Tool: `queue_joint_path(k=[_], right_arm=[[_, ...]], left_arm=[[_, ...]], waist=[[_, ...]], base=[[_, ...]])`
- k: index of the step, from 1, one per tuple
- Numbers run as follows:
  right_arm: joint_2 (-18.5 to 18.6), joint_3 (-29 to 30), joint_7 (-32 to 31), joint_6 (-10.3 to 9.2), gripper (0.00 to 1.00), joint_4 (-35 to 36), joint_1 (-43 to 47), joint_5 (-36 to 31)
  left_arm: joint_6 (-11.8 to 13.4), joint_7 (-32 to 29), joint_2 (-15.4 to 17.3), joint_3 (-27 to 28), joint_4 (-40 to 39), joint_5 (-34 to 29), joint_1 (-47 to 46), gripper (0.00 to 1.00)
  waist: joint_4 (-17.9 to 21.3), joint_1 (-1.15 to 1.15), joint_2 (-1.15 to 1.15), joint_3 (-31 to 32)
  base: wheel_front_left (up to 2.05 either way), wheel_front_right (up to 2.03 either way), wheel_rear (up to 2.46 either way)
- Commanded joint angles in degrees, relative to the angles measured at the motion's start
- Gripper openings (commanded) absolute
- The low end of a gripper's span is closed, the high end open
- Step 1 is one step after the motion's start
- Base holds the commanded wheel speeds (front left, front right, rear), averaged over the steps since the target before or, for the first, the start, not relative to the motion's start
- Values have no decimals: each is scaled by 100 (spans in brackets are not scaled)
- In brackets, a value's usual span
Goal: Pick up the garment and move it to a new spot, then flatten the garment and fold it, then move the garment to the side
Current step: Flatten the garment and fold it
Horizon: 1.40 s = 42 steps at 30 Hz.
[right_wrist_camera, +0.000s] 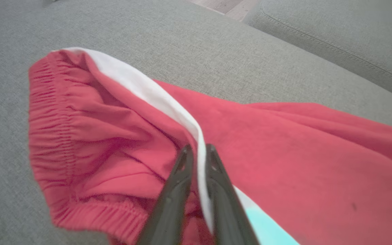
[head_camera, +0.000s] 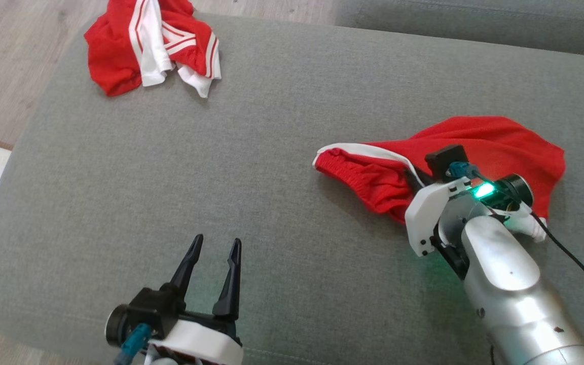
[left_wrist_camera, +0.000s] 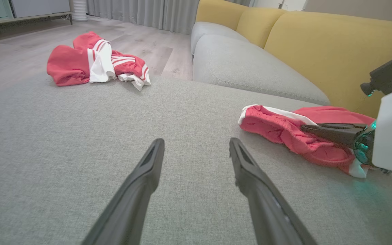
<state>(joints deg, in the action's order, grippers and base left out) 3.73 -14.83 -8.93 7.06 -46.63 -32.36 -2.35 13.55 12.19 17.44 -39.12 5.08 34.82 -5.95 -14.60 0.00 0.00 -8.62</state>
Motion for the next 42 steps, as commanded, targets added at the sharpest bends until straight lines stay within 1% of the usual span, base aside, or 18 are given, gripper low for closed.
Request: queue_joint_path(k=[1, 6, 11, 16, 21, 24, 27, 28, 30, 31, 32, 38, 42], right_arm=[[-85, -95, 125, 43, 0, 168, -266, 49], [-85, -212, 370, 43, 0, 400, -308, 293], [-85, -456, 445, 43, 0, 1011, -21, 435], [-85, -562, 293, 43, 0, 1931, 766, 387], [-85, -637, -18, 43, 0, 2731, 1710, 238], [-85, -631, -173, 43, 0, 2982, 2077, 130], [-85, -582, -173, 43, 0, 3061, 2255, 30], [-85, -568, -155, 43, 11, 3057, 2288, 6], [-85, -544, -114, 43, 49, 3033, 2337, -2], [-85, -541, -91, 43, 87, 3021, 2361, 17], [-85, -548, -65, 43, 100, 3008, 2386, 41], [-85, -499, 126, 43, 100, 3023, 2542, 249], [-85, -304, 272, 43, 100, 3181, 2712, 421]], left_arm=[[-3, 67, 43, 170, -144, 35, -294, 100], [21, 78, 71, 187, -131, 51, -257, 100], [69, 68, 122, 208, -164, 74, -184, 100], [124, 47, 180, 229, -227, 103, -98, 100], [159, 33, 234, 238, -298, 120, -36, 100], [164, 21, 249, 223, -320, 121, -25, 100], [162, 9, 250, 200, -325, 122, -26, 100], [161, 6, 252, 193, -325, 123, -27, 100], [158, 2, 257, 183, -322, 127, -24, 100], [157, -1, 259, 178, -319, 129, -22, 100], [156, -4, 261, 171, -313, 132, -16, 100], [152, 6, 256, 158, -256, 178, 50, 100], [143, 11, 240, 161, -203, 241, 102, 100]], waist=[[29, 0, 0, 16], [181, 0, 0, 127], [369, 0, 0, 291], [503, 0, 0, 425], [582, 0, 0, 466], [614, 0, 0, 470], [628, 0, 0, 476], [630, 0, 0, 481], [634, 0, 0, 497], [635, 0, 0, 506], [637, 0, 0, 521], [687, 0, 0, 641], [763, 0, 0, 789]], base=[[0, 0, 0], [0, 0, 0], [0, 0, 0], [0, 0, 0], [0, 0, 0], [0, 0, 0], [0, 0, 0], [0, 0, 0], [0, 0, 0], [0, 0, 0], [0, 0, 0], [0, 0, 0], [0, 0, 0]])
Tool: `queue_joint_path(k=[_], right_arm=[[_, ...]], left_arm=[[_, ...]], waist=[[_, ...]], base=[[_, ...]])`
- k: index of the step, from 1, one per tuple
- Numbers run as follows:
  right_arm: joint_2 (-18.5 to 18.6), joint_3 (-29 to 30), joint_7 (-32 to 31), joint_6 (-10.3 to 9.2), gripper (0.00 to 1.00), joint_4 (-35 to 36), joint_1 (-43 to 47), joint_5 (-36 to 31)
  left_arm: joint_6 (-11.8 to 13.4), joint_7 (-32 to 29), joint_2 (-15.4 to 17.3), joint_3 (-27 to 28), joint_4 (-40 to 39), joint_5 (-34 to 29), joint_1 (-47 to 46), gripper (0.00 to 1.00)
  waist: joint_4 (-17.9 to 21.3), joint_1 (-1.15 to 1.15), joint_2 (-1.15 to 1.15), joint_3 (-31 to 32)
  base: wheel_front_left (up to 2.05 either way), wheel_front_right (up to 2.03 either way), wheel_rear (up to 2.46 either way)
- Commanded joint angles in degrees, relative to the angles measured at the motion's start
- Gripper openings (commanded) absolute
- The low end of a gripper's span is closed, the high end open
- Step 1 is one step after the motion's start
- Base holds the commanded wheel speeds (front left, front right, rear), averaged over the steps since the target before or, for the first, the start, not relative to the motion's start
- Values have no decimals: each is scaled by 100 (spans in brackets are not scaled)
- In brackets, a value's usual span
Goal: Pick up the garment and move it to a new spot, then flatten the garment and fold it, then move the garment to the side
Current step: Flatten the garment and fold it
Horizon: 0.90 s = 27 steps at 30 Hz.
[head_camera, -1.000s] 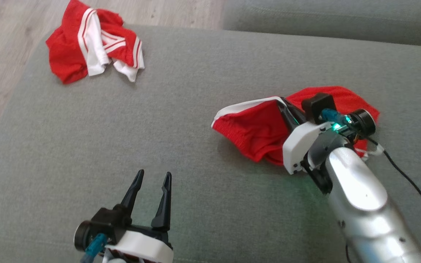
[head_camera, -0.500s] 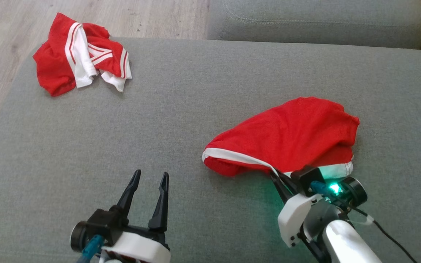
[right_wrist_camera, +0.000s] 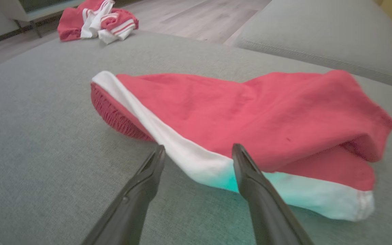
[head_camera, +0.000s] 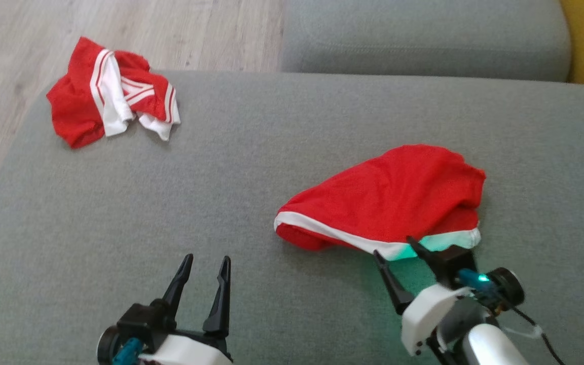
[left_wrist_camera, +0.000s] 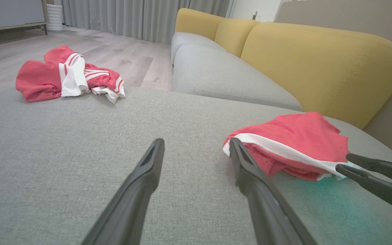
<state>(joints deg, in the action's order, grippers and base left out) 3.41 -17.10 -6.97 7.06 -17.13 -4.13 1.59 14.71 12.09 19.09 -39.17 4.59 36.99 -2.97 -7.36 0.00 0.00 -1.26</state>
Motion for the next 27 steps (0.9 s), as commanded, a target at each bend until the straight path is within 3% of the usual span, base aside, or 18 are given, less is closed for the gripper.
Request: queue_joint_path(k=[1, 18, 27], right_arm=[[-53, -14, 118, 43, 100, 289, -65, 79], [-53, 1346, 518, 43, 100, 1308, 735, 455], [-53, 1462, 645, 43, 100, 1402, 984, 615]], left_arm=[[27, 19, 74, 169, -140, 40, -185, 100], [78, 145, 167, 475, 82, 282, 74, 100], [101, 210, 225, 623, 145, 321, 244, 100]], waist=[[59, 0, 0, 94], [253, 0, 0, 446], [242, 0, 0, 516]], base=[[0, 0, 0], [0, 0, 0], [0, 0, 0]])
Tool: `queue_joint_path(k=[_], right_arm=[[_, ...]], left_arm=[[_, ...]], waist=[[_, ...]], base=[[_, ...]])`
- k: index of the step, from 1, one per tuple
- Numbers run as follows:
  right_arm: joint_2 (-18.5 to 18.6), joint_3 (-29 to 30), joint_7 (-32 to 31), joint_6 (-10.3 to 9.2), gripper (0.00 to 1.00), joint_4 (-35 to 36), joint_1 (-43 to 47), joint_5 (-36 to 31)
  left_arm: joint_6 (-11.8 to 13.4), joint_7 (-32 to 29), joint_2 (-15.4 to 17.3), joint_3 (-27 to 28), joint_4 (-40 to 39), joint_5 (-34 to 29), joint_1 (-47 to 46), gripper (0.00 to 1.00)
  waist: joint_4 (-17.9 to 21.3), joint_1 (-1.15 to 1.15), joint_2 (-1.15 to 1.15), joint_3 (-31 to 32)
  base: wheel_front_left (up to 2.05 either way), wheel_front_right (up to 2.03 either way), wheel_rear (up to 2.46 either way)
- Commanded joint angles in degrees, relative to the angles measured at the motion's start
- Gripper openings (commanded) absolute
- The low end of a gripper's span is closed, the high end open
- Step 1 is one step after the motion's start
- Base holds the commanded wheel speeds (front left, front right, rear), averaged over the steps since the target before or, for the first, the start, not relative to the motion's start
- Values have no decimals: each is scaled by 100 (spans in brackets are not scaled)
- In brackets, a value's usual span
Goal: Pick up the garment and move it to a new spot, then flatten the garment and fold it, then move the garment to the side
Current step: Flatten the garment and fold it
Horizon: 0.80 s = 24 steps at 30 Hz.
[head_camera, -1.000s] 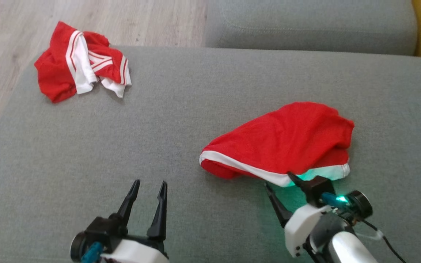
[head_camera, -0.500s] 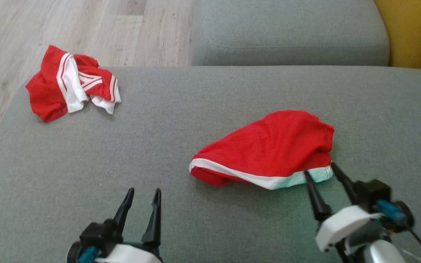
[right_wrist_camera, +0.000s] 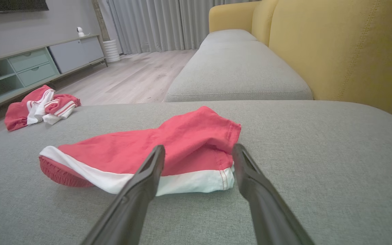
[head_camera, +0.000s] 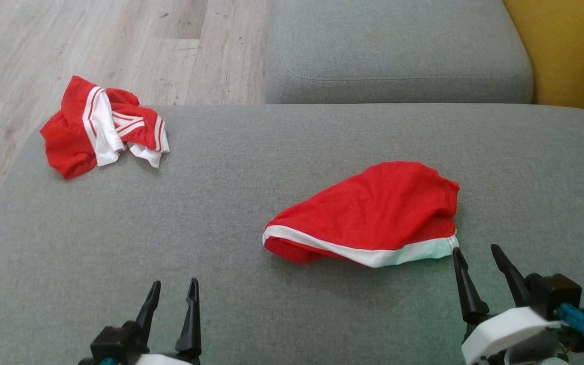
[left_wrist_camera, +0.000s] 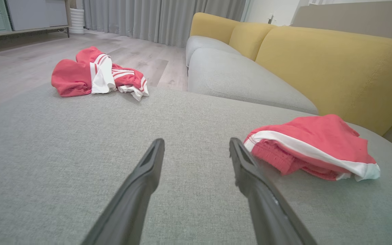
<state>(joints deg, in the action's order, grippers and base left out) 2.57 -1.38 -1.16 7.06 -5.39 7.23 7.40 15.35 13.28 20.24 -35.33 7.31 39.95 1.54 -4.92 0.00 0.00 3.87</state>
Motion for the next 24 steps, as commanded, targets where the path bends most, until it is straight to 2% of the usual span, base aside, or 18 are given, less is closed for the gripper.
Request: queue_joint_path(k=[1, 19, 24], right_arm=[[31, -107, 76, 43, 100, 219, -148, 44], [31, -42, 129, 43, 100, 68, -205, 62], [31, 301, -81, 43, 100, -135, -494, -199]], left_arm=[[37, 95, 112, 244, -129, 25, -196, 100], [69, 90, 149, 252, -160, 32, -193, 100], [68, 80, 131, 206, -181, 4, -257, 100]], waist=[[-6, 0, 0, 4], [-44, 0, 0, -32], [-93, 0, 0, -160]], base=[[0, 0, 0], [0, 0, 0], [0, 0, 0]])
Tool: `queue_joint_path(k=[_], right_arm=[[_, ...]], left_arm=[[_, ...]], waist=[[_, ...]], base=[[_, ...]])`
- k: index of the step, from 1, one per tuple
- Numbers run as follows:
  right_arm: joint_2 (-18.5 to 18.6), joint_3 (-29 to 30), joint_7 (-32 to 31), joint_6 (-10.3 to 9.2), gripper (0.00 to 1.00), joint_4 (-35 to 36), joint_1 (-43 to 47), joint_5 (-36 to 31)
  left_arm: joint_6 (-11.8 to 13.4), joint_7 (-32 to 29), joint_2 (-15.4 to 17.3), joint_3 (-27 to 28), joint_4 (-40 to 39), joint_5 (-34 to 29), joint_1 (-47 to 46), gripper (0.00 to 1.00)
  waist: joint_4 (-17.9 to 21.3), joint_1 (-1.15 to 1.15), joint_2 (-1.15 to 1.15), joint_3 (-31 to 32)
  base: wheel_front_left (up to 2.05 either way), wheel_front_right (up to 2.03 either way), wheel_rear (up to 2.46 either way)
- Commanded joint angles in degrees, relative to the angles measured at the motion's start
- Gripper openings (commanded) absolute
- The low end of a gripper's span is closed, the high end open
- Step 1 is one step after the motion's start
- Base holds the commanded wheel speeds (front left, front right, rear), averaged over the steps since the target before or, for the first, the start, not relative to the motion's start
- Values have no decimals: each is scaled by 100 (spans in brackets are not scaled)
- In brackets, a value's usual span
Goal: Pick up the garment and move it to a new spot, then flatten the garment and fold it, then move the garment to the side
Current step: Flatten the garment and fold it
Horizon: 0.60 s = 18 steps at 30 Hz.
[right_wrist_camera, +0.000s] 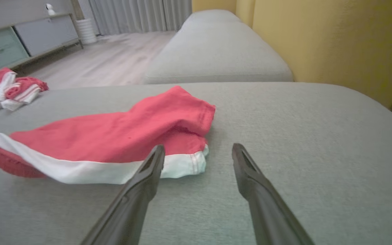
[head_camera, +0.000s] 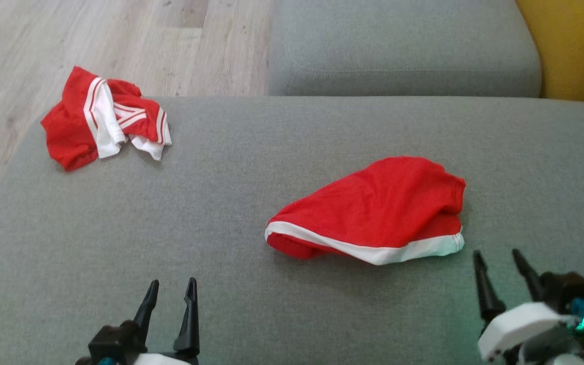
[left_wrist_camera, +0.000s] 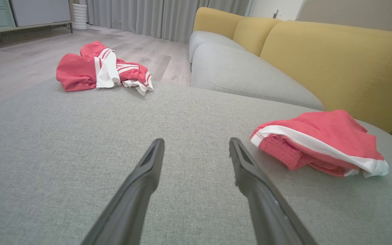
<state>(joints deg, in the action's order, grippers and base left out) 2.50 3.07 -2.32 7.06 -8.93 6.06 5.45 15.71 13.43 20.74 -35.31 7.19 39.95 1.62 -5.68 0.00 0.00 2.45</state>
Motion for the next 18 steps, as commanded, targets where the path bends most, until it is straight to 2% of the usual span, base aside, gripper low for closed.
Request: queue_joint_path(k=[1, 6, 11, 18], right_arm=[[38, -59, -22, 43, 100, 154, -461, -106], [38, 261, -274, 43, 100, -321, -933, -635], [38, 495, -455, 43, 100, -1016, -1341, -896], [38, 505, -351, 43, 100, -1852, -1781, -902]], left_arm=[[25, 62, 75, 189, -165, -4, -283, 100], [-14, 44, 37, 120, -122, -30, -366, 100], [-34, 36, 8, 83, -104, -60, -466, 100], [-43, 45, -4, 76, -84, -93, -573, 100]], waist=[[-38, 0, 0, -47], [-182, 0, 0, -215], [-349, 0, 0, -434], [-485, 0, 0, -661]], base=[[0, 0, 0], [0, 0, 0], [0, 0, 0], [0, 0, 0]])
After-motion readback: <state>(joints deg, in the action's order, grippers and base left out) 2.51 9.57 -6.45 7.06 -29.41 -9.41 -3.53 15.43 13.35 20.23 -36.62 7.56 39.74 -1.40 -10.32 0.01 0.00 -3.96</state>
